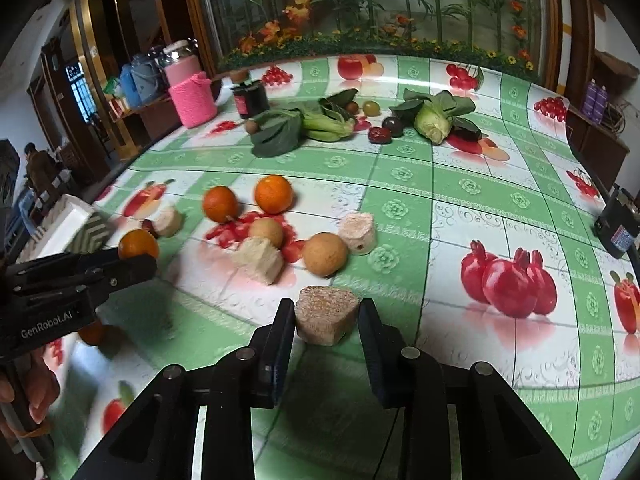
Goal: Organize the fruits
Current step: 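Grasp the large orange with the left tool while the right tool grasps a pale chunk, then carry the orange and chunk to the white tray and release both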
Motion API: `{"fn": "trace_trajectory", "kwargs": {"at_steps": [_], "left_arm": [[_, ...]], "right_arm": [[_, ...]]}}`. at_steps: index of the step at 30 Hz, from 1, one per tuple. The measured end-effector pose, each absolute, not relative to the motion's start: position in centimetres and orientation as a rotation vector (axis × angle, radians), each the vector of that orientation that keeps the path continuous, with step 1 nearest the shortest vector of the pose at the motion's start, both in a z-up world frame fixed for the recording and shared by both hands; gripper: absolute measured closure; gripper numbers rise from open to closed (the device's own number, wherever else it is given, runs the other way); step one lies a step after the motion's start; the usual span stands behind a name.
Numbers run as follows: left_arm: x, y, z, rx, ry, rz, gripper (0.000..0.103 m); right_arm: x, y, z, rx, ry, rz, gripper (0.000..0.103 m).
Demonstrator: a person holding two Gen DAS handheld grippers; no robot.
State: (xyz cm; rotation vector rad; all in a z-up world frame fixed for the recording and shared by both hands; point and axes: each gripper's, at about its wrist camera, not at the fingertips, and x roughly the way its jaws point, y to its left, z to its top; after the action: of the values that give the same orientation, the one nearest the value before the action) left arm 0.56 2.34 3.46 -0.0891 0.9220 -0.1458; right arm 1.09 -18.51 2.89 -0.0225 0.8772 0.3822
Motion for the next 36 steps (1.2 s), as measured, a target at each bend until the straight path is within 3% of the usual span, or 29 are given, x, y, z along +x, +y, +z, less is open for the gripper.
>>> {"fn": "trace_trajectory", "kwargs": {"at_steps": [20,36], "left_arm": [[-8.0,12.2,9.1,-0.131,0.873,-0.023,0.070],[-7.1,22.6,7.0,-0.213,0.973,0.145,0.070]], "right_arm": [[-5.0,-9.7,7.2,-0.024,0.808,0.600,0.071],[-3.3,6.0,8.0,-0.149,0.828,0.857,0.071]]}}
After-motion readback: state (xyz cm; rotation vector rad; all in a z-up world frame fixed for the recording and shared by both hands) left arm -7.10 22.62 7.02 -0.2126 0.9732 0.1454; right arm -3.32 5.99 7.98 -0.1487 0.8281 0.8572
